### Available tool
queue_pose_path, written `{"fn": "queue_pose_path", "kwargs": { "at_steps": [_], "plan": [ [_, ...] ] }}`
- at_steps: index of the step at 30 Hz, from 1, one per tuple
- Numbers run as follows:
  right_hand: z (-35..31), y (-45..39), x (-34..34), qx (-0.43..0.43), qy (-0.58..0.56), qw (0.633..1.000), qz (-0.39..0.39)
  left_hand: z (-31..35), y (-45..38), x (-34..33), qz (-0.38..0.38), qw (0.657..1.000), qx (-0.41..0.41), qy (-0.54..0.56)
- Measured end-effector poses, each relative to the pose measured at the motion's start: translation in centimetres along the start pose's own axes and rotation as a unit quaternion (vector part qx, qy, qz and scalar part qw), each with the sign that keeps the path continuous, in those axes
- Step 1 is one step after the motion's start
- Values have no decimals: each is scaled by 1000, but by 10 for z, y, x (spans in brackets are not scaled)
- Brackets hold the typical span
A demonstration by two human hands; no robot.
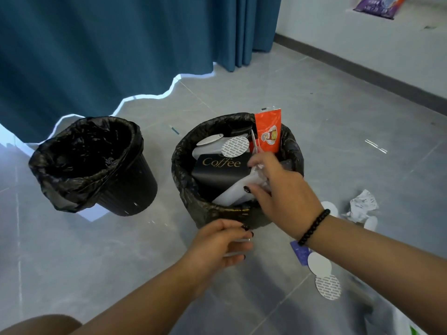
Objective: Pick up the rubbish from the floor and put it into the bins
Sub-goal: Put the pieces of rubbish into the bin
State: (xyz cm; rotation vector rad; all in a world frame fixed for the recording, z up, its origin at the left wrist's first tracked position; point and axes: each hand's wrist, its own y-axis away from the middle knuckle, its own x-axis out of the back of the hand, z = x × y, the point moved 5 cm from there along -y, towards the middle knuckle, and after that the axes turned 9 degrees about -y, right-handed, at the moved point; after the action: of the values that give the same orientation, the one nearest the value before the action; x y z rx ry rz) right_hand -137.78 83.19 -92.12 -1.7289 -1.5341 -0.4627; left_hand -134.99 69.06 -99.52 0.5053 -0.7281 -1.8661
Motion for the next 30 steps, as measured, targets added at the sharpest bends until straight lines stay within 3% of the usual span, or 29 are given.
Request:
{"fn": "queue_pose_path", "kwargs": {
  "at_steps": [3, 5, 8, 12, 14, 16, 25, 30],
  "plan": [
    [-17, -5, -9, 148, 34, 988, -9, 8, 0, -3, -2, 999, -21, 26],
    [-19, -11, -7, 188, 27, 982, -15, 9, -1, -2, 17, 999, -27, 26],
    [-16, -24, 6, 208, 47, 976, -36, 11, -2, 4, 45, 998, -37, 16],
    [-12, -23, -5, 198, 100, 967, -130, 10, 0, 7, 49, 997, -52, -10],
    [-9, -13, -22, 166, 85, 970, -154, 7, 1, 5, 46, 997, -53, -13],
    [-7, -2, -36, 190, 67, 966, -164, 7, 2, 3, 46, 997, -55, -22],
    [26, 4, -27, 184, 104, 976, -52, 5, 1, 13, 76, 994, -59, -53],
    [30, 15, -21, 160, 14, 987, 17, 7, -6, 8, 86, 994, -59, -42]
  ]
}}
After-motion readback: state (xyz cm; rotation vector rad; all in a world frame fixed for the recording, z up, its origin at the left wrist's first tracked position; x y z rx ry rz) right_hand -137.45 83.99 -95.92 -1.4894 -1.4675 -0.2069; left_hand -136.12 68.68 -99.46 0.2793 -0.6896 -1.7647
